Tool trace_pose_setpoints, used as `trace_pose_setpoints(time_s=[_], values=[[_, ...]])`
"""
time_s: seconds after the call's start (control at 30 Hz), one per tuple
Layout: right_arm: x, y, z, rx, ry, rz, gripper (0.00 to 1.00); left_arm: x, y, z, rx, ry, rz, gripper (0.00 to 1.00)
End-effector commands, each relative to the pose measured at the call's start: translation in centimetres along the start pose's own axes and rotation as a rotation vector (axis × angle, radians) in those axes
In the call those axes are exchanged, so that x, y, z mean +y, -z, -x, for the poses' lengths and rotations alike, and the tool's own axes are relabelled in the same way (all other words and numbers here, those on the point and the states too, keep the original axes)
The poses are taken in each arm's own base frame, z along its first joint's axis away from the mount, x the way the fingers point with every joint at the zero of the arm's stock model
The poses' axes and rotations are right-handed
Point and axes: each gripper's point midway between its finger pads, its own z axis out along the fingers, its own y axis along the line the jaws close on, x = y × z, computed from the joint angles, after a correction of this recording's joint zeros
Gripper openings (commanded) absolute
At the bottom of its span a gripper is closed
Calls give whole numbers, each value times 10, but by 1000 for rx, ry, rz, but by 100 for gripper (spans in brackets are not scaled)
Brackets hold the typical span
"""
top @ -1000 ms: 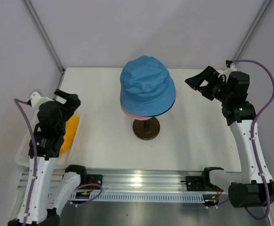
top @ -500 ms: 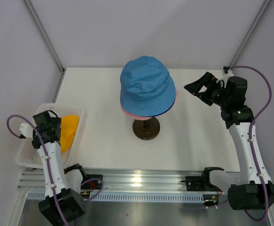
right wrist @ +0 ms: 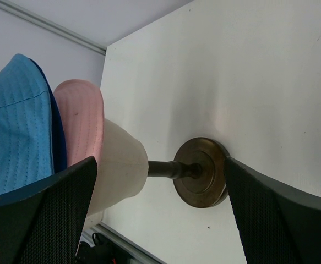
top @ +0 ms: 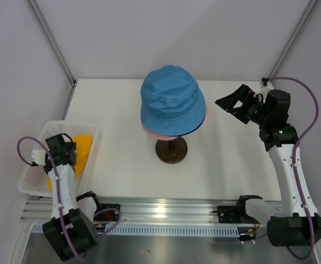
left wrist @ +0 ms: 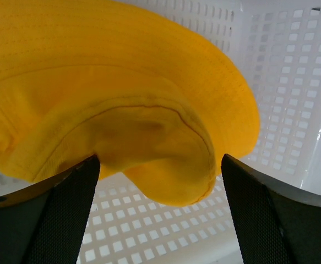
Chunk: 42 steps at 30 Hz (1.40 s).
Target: Stack the hats
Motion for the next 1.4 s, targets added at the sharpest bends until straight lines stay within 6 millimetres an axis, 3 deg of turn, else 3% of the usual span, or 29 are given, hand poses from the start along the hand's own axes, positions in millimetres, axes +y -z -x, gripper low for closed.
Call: trace_pose_setpoints(time_s=[0.0, 0.03, 0.07, 0.17, 0.23, 0.27, 0.33, 0.53, 0.63, 0.77, 0.9, 0.97, 1.0, 1.07, 1.1, 1.17, 1.2, 1.27, 1.37], values=[[15, 13, 11, -53, 22, 32, 99, -29, -15, 8, -14, -25, -76, 90], [14, 12, 12, -54, 19, 31, 99, -29, -18, 7, -7, -39, -61, 85], [15, 11, 12, -54, 14, 31, 99, -30, -21, 10, -6, -49, -51, 70], [10, 5, 10, -38, -2, 25, 99, -28, -35, 5, 35, -54, -26, 43], [8, 1, 10, -29, -6, 19, 100, -30, -41, 2, 49, -64, -30, 30], [7, 0, 10, -27, -6, 17, 100, -32, -41, 3, 50, -70, -35, 14], [6, -1, 12, -29, -4, 11, 99, -34, -40, 2, 56, -77, -47, 1], [7, -4, 16, -35, -1, 12, 99, -54, -16, 15, 14, -85, -159, 1], [6, -6, 15, -29, -7, 15, 99, -77, 16, 29, -22, -100, -292, 1], [13, -6, 16, -31, -1, 53, 99, -111, 76, 49, -78, -186, -491, 1], [31, 1, 29, -72, 38, 107, 99, -138, 141, 58, -91, -344, -675, 1], [41, 5, 38, -92, 57, 128, 100, -160, 190, 63, -105, -438, -827, 1], [54, 11, 47, -115, 77, 154, 99, -165, 203, 61, -94, -471, -875, 1], [69, 19, 56, -141, 97, 195, 100, -182, 257, 59, -75, -542, -1043, 1], [79, 24, 63, -163, 108, 226, 99, -185, 271, 59, -70, -557, -1088, 1], [102, 36, 71, -186, 137, 296, 99, -195, 325, 57, -61, -610, -1253, 1], [114, 41, 77, -209, 160, 340, 99, -197, 338, 55, -40, -627, -1301, 1], [132, 52, 80, -214, 179, 412, 100, -202, 390, 50, 10, -671, -1471, 1], [158, 64, 89, -248, 209, 516, 100, -210, 436, 47, 104, -662, -1632, 1]])
